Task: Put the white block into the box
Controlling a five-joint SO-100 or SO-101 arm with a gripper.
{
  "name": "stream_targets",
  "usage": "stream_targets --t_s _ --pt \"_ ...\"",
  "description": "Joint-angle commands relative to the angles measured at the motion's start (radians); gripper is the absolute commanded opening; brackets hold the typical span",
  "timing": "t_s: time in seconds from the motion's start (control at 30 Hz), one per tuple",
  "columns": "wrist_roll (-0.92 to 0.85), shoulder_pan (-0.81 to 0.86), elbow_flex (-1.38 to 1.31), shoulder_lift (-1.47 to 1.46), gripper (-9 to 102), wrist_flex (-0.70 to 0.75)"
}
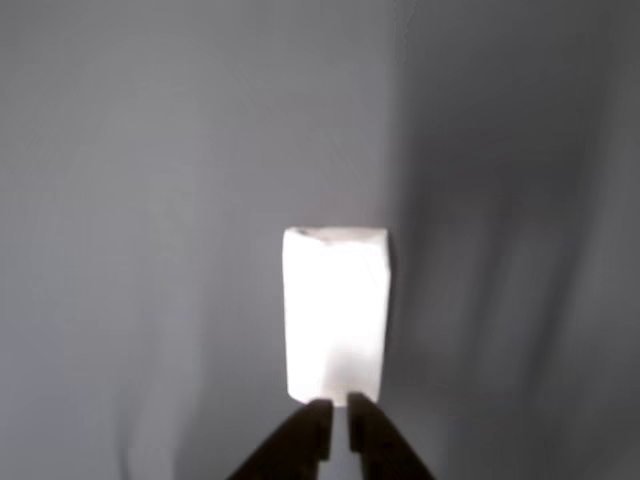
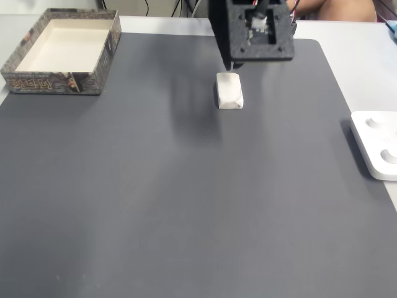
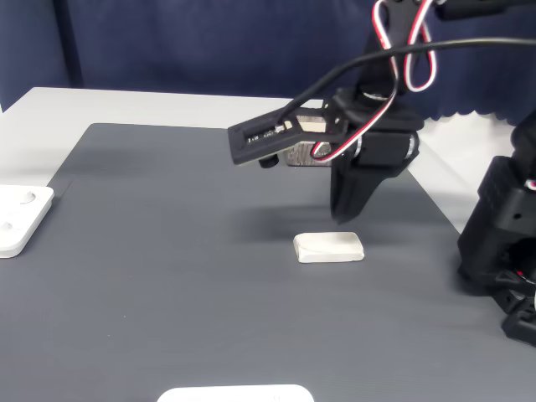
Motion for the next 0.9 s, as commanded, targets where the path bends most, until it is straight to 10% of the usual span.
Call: stream_targets --t_s 0.0,0.43,0.87 --pt "0.018 0.017 -0.066 -0.026 -2 -0.02" --pt "0.018 0.049 -0.084 -0.028 27 -0.083" --pt "0.15 0.123 -0.11 -0.071 26 -0.089"
